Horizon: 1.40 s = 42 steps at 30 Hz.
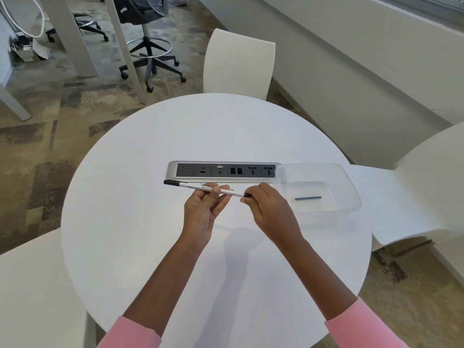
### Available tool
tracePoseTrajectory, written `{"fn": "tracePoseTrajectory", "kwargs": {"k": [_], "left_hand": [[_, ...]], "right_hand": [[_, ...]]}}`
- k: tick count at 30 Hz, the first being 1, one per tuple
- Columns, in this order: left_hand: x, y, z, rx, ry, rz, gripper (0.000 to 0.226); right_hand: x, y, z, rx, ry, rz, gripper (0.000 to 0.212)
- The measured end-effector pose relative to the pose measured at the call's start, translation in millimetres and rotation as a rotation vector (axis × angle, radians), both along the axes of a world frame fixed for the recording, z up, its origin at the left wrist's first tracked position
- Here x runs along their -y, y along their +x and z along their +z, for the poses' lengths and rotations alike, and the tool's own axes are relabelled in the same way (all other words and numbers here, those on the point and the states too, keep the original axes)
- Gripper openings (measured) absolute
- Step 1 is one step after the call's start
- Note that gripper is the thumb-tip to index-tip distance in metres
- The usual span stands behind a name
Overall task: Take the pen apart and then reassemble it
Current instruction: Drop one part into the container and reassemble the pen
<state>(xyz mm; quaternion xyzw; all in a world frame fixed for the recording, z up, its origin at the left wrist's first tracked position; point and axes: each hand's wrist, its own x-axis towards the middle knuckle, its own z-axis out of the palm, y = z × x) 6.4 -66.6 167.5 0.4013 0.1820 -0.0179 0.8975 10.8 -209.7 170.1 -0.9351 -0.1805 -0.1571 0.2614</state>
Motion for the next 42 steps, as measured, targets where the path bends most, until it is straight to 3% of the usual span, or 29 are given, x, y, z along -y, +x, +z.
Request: {"fn": "tracePoseTrajectory", "kwargs": {"k": [5,10,16,19,21,24,28,34,38,42], "left_hand": [[0.0,-1.1,-0.5,-0.005,0.011,-0.022,0.013],[-0.1,-1.8,-2.5,-0.011,0.023,-0.047,0.013],[1.6,-2.3,-3.6,-0.011,0.035,-0.071,0.014],[2.1,-3.6,-4.3,-0.004,0.067,-0.087,0.014],[1.9,-4.4,-5.1,-0.002,0.077,-0.087,0.014],[0.1,-4.2,-6.0,-0.001,0.065,-0.064,0.013],[-0.9,-3.5,-4.1,-0.012,0.023,-0.025,0.013],[-2.6,-3.5,-0.6,-0.028,0.007,-0.013,0.012],[-1.1,-4.0,2.0,-0.039,-0.010,-0.017,0.012],[-0.6,-4.7,2.3,-0.040,0.008,-0.029,0.013]], "right_hand": [[1.9,0.3,3.4,-0.024,-0.016,0.043,0.031],[1.4,0.0,12.3,-0.364,0.194,0.035,0.023],[3.7,4.8,16.9,-0.748,0.530,-0.070,0.042],[5.6,7.7,19.7,-1.034,0.690,-0.139,0.038],[6.8,6.7,19.5,-1.102,0.735,-0.138,0.034],[3.1,1.8,15.6,-0.966,0.729,-0.092,0.033],[-3.0,-8.0,8.2,-0.494,0.350,-0.048,0.013],[0.1,-8.2,-5.2,0.007,-0.029,-0.002,0.025],[1.8,-4.0,-4.6,0.130,-0.113,0.013,0.025],[1.0,-1.0,-4.0,0.056,-0.048,0.059,0.028]]}}
